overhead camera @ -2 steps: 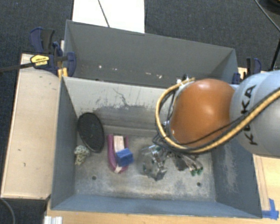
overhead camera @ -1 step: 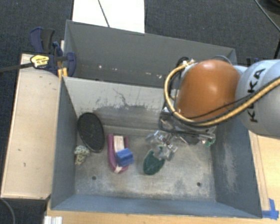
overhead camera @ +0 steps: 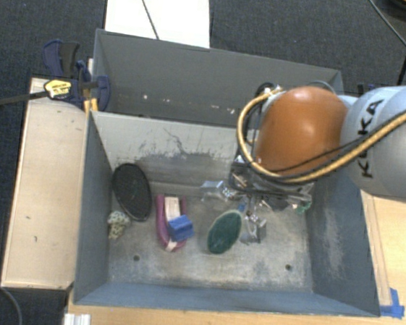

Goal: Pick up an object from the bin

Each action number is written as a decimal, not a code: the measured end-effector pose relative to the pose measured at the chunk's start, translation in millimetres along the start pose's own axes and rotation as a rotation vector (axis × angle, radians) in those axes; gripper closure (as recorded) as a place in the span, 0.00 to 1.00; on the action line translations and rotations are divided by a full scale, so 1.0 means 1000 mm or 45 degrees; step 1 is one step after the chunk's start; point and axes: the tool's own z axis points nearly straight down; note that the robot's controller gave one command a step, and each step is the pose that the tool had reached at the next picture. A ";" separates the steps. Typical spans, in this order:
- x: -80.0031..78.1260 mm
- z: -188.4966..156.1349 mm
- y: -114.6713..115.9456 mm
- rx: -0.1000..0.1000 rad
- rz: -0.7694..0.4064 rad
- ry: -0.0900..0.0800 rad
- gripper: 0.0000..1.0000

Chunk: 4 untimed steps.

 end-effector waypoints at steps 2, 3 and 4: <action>-0.005 0.068 -0.023 0.000 -0.196 0.001 1.00; 0.001 -0.033 0.011 0.006 -0.175 -0.005 1.00; -0.029 -0.098 0.012 0.005 -0.615 -0.004 1.00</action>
Offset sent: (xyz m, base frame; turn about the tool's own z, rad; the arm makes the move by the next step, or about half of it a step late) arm 0.0196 -0.0115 -0.0694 -0.1634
